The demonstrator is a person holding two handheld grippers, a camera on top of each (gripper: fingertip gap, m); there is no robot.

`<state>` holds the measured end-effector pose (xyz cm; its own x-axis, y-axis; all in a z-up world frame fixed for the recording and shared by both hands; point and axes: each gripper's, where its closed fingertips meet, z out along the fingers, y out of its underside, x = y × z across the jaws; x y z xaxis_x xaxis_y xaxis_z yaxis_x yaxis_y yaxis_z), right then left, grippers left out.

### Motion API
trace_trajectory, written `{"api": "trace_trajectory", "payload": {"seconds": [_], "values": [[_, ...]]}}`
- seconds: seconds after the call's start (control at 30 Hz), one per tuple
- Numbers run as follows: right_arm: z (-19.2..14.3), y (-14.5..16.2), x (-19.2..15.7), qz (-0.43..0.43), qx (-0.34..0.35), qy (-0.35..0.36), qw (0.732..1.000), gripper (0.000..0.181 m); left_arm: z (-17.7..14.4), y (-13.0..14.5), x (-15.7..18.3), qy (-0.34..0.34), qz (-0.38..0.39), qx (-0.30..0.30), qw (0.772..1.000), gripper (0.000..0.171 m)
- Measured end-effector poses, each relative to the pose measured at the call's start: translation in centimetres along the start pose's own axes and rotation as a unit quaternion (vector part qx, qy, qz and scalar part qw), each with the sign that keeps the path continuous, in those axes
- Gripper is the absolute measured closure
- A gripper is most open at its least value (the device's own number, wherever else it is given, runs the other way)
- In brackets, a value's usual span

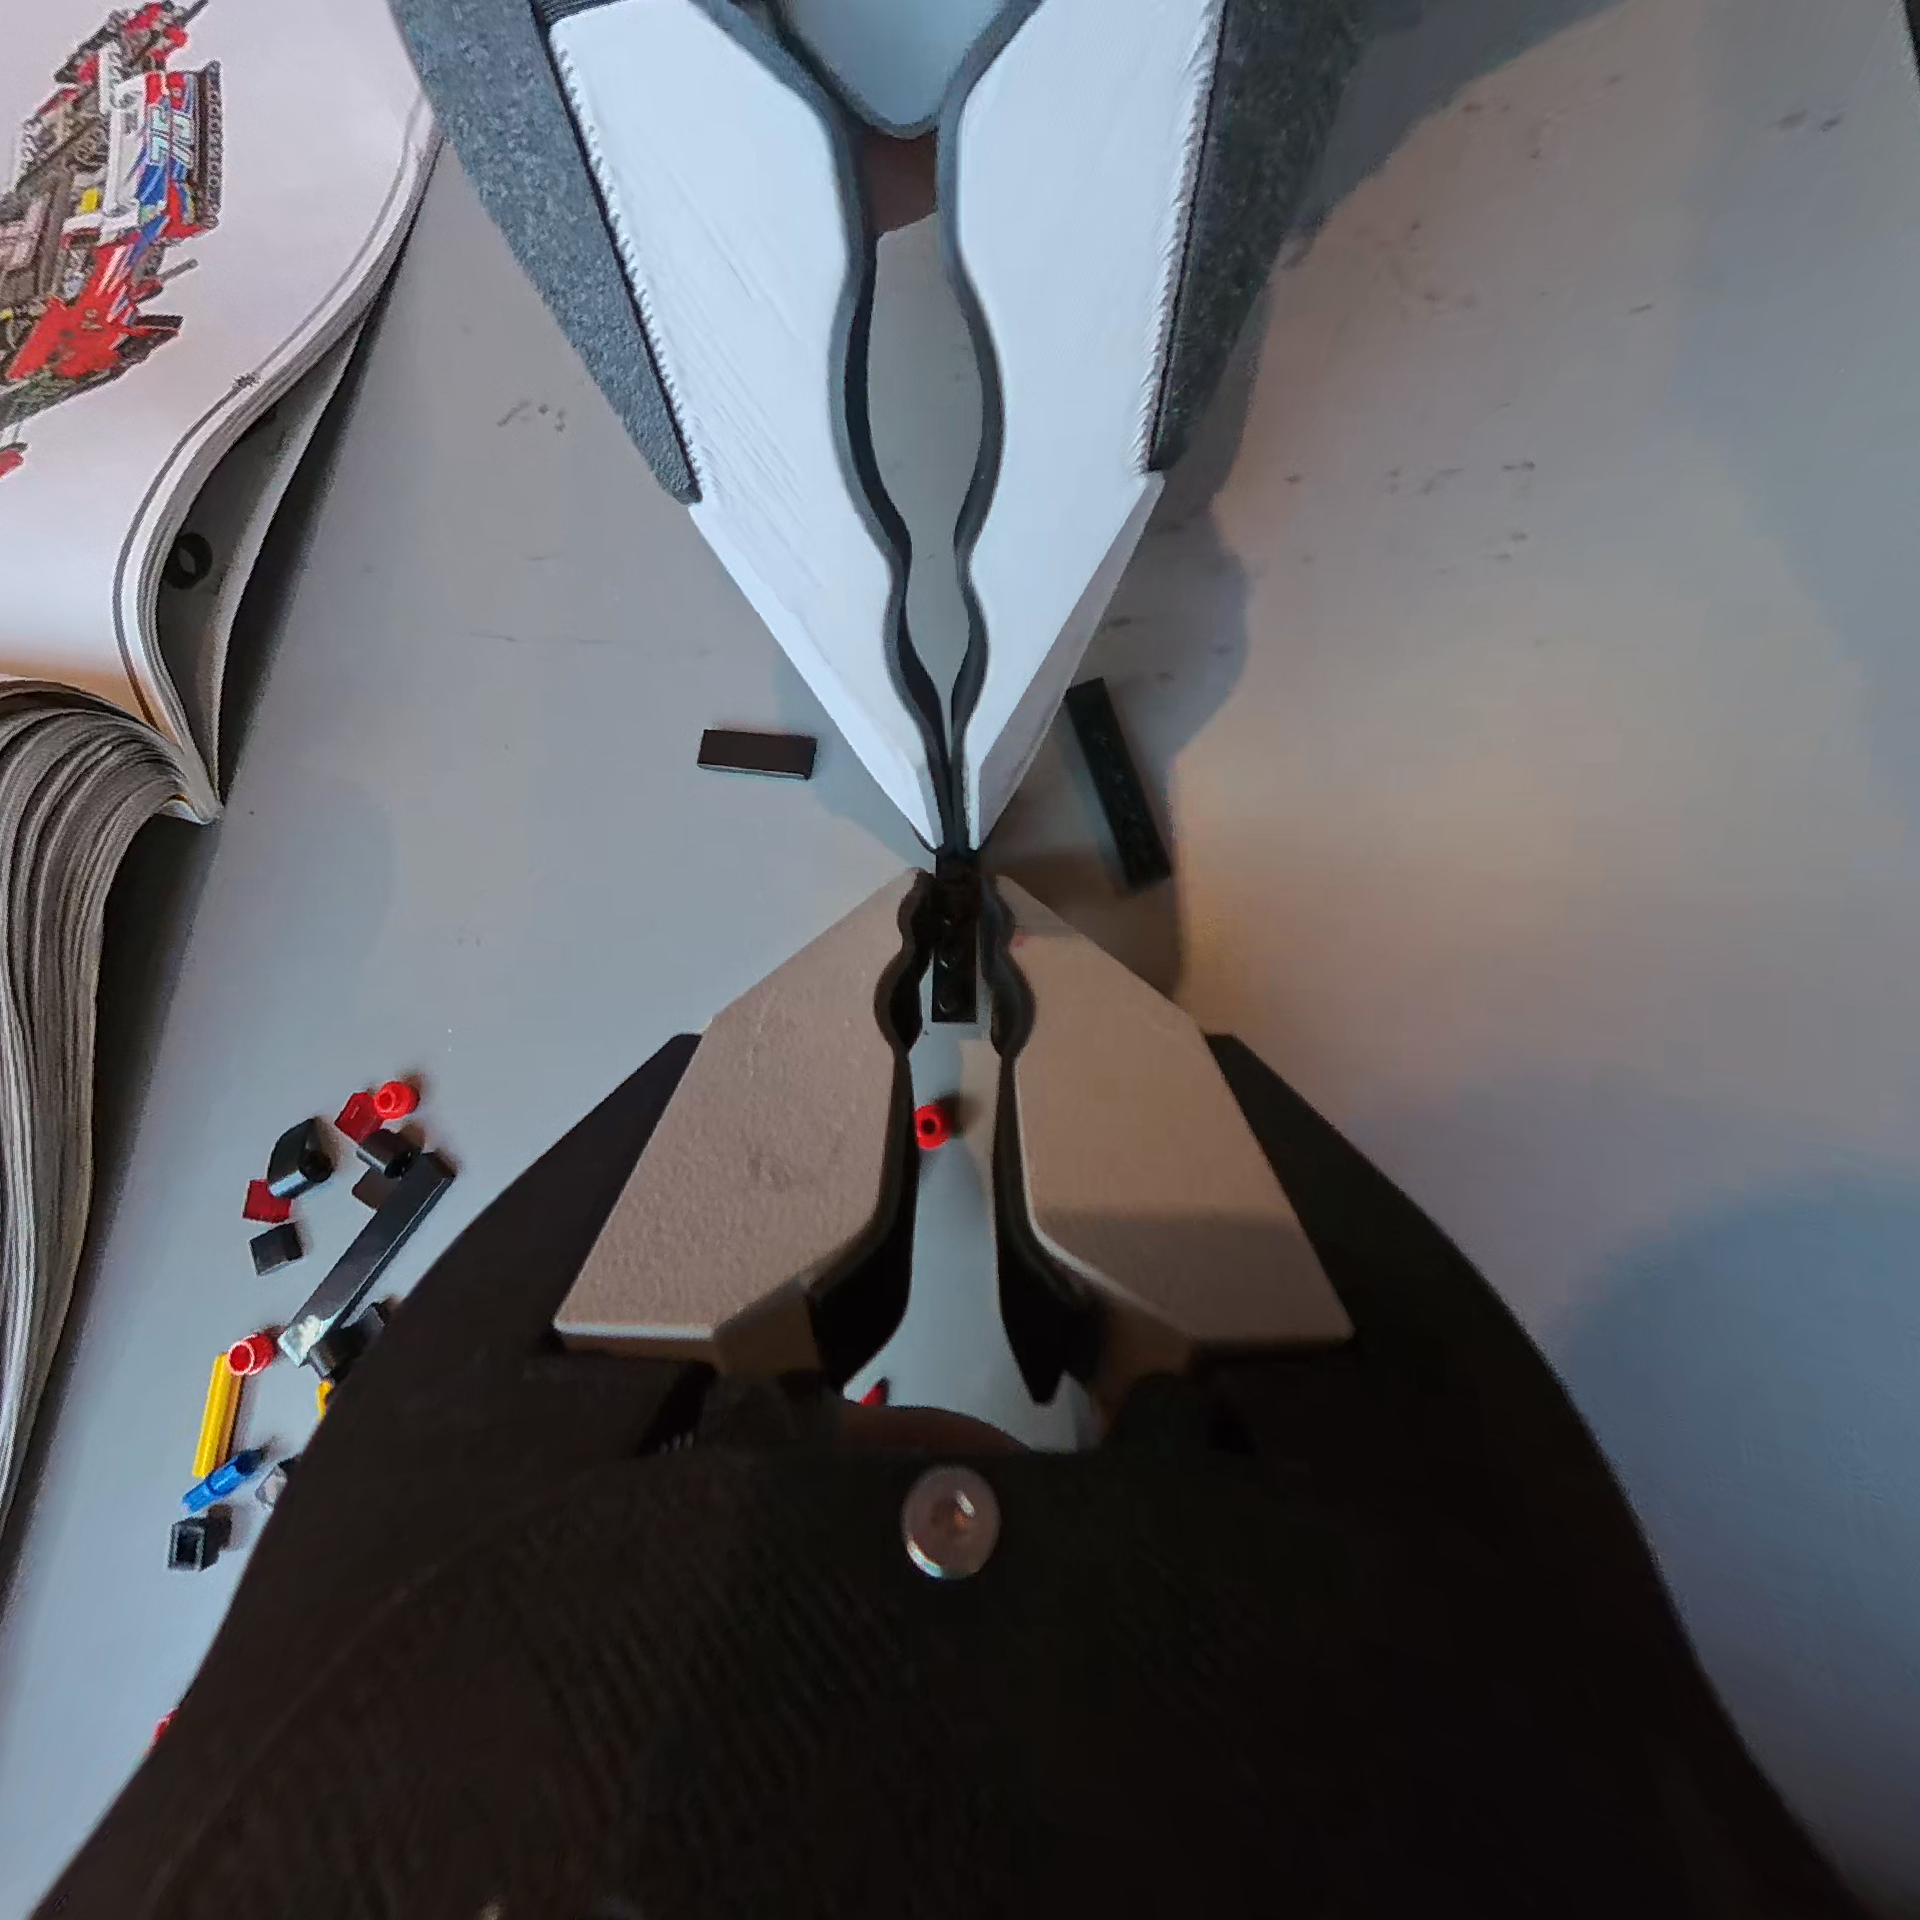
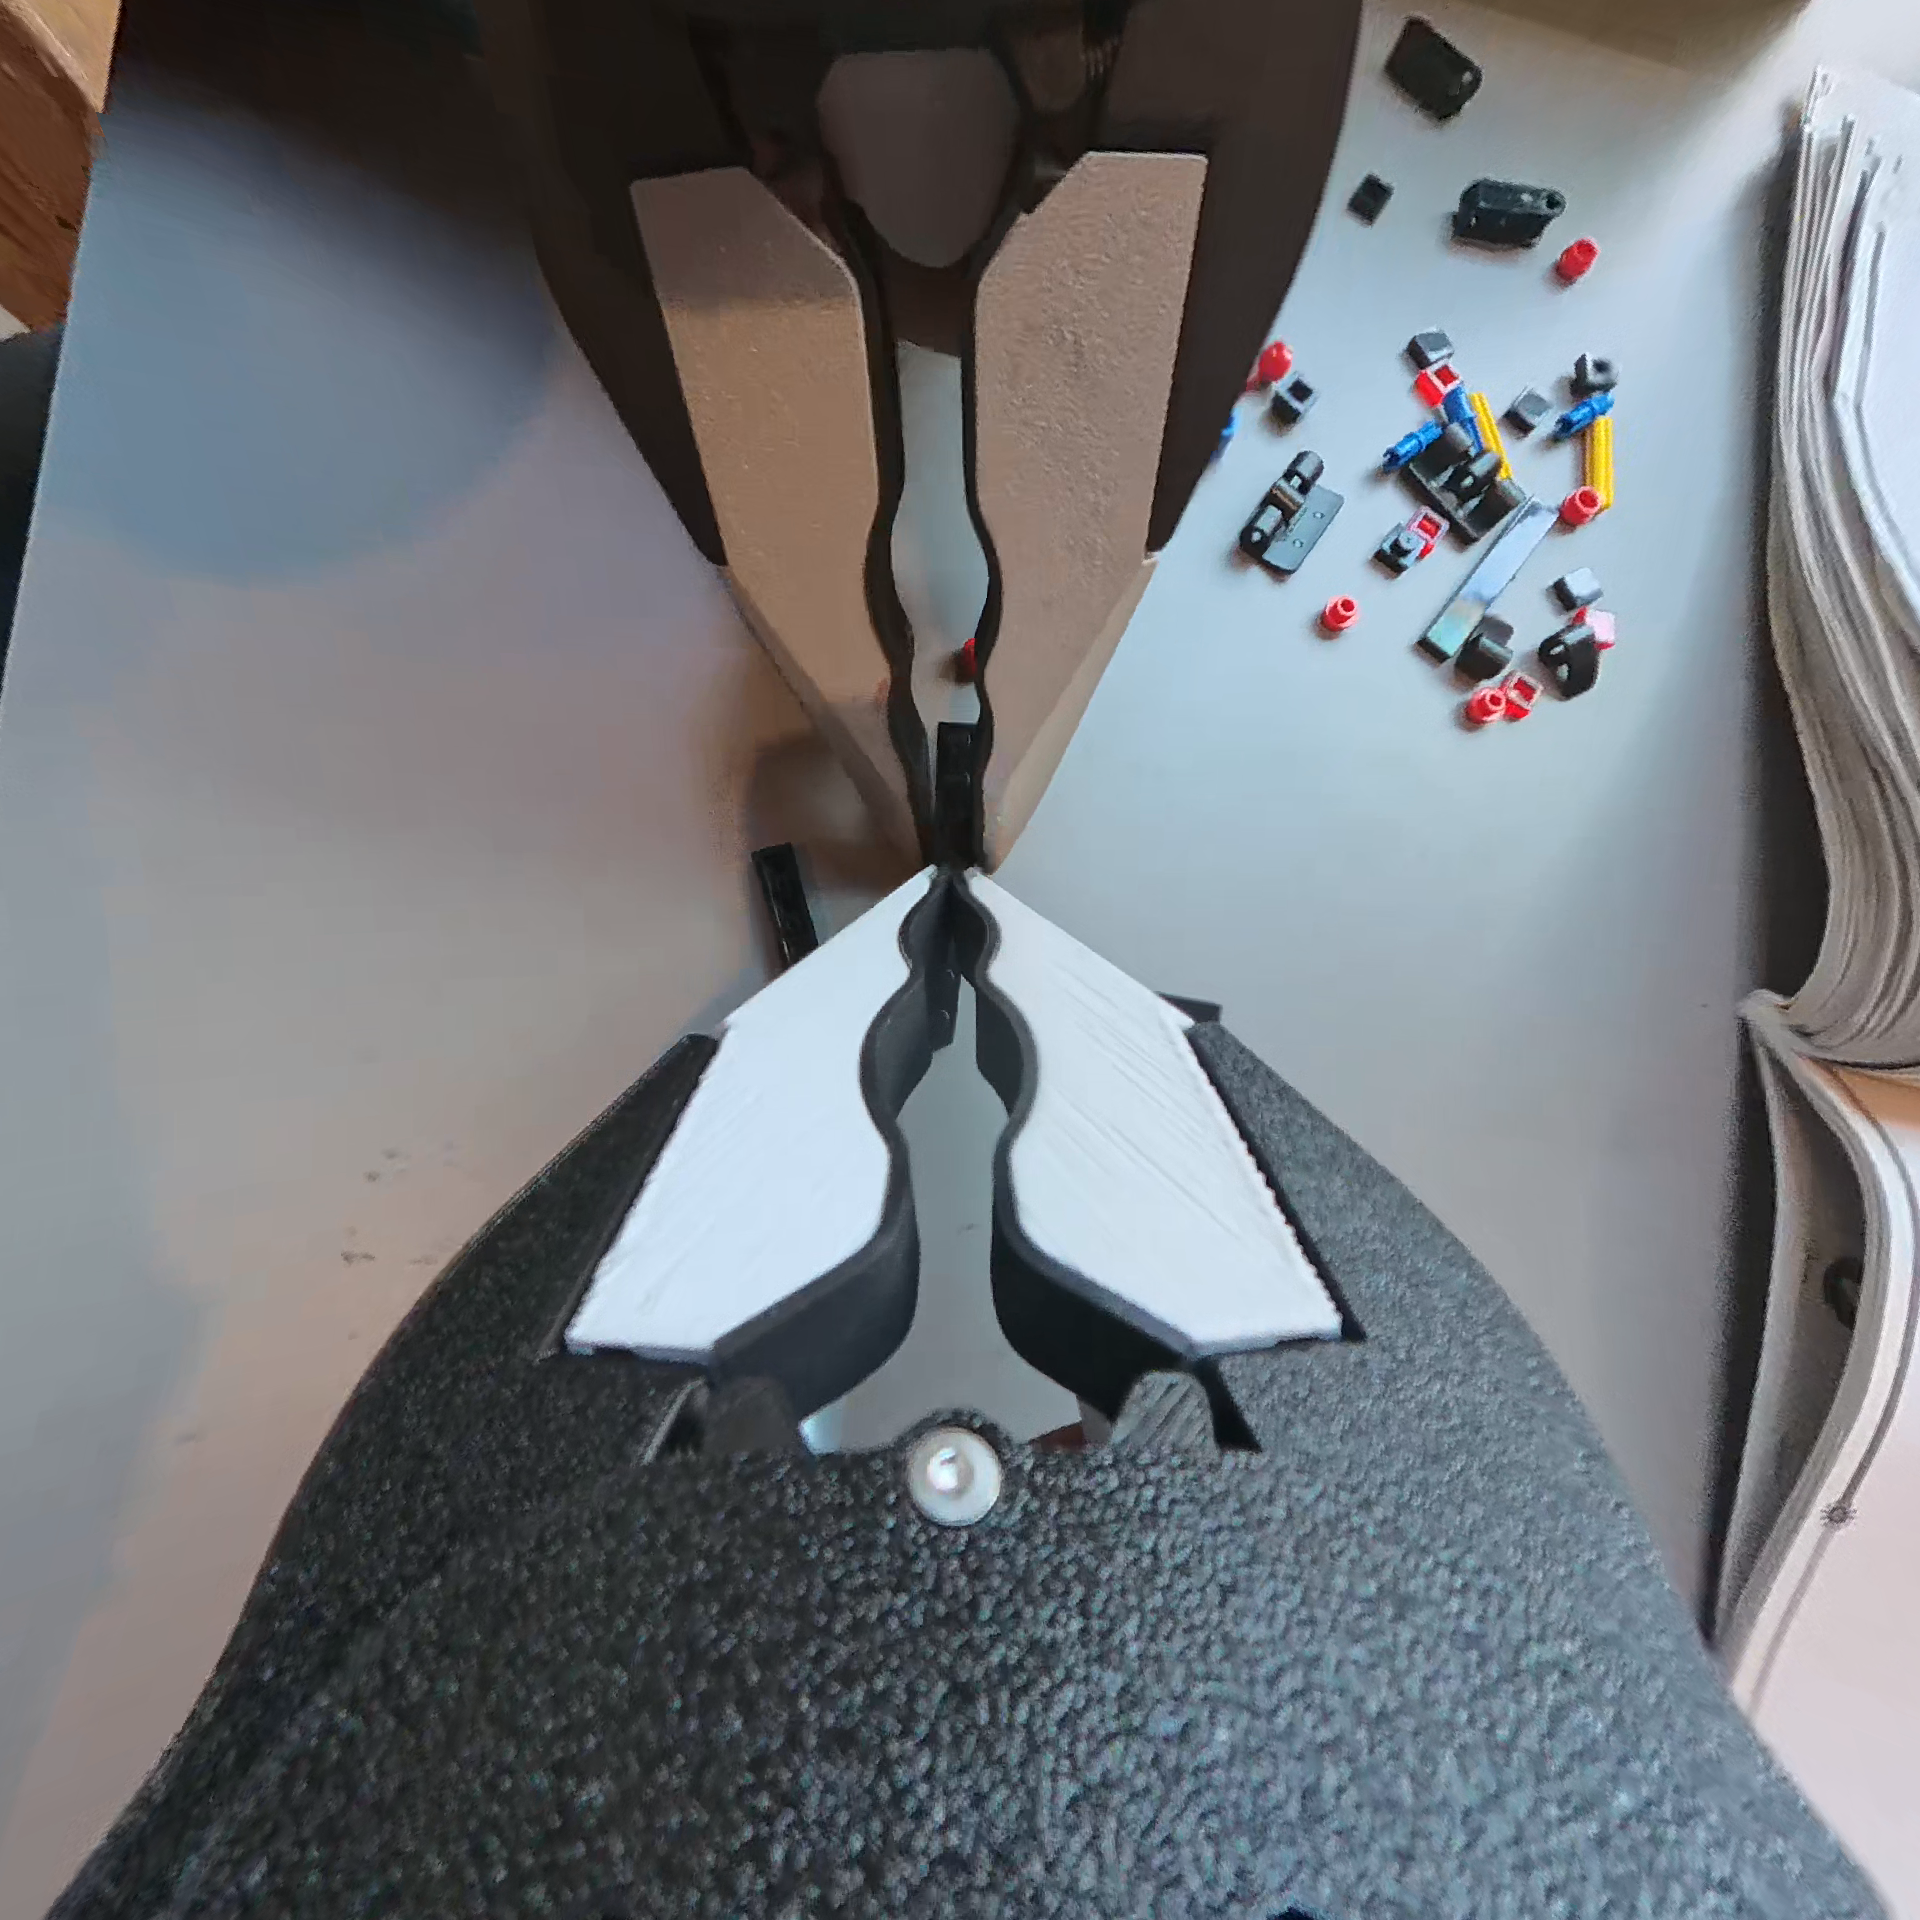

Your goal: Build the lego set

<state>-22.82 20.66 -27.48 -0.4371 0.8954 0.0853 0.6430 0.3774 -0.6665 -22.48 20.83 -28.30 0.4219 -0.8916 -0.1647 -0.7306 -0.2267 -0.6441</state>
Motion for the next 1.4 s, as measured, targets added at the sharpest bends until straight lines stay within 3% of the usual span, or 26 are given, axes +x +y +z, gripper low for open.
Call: {"api": "trace_trajectory", "payload": {"seconds": [0.1, 0.23, 0.53, 0.73, 0.8, 0.97, 1.1, 1.4], "values": [[0.2, 0.0, 0.0, 0.044, -0.011, -0.024, 0.999, 0.181, 0.0, 0.0, 0.0, 0.003, 0.003, -0.001, 1.0, 0.166], [0.2, 0.1, 0.0, 0.025, -0.032, -0.018, 0.999, 0.181, 0.0, 0.0, 0.0, 0.01, 0.002, 0.003, 1.0, 0.166], [0.2, 0.1, -0.1, 0.054, 0.038, 0.028, 0.997, 0.181, 0.0, 0.1, 0.1, 0.031, 0.025, -0.006, 0.999, 0.167], [-0.3, 0.0, 0.0, 0.056, 0.033, 0.057, 0.996, 0.181, 0.1, 0.0, 0.1, 0.042, 0.063, -0.039, 0.996, 0.166], [-1.1, -0.1, 0.1, 0.05, 0.039, 0.069, 0.996, 0.173, 0.1, 0.0, 0.2, 0.05, 0.065, -0.044, 0.996, 0.166], [-0.2, 1.2, -0.3, 0.036, -0.006, 0.053, 0.998, 0.166, 0.1, 0.0, 0.2, 0.07, 0.052, -0.037, 0.996, 0.166], [0.2, 1.1, -0.3, 0.041, -0.001, 0.033, 0.999, 0.174, 0.0, 0.1, 0.2, 0.074, 0.051, -0.031, 0.995, 0.167], [-0.1, 0.7, -0.1, 0.155, 0.048, -0.039, 0.986, 0.175, -0.1, 0.1, -0.3, 0.015, 0.105, -0.013, 0.994, 0.163]]}}
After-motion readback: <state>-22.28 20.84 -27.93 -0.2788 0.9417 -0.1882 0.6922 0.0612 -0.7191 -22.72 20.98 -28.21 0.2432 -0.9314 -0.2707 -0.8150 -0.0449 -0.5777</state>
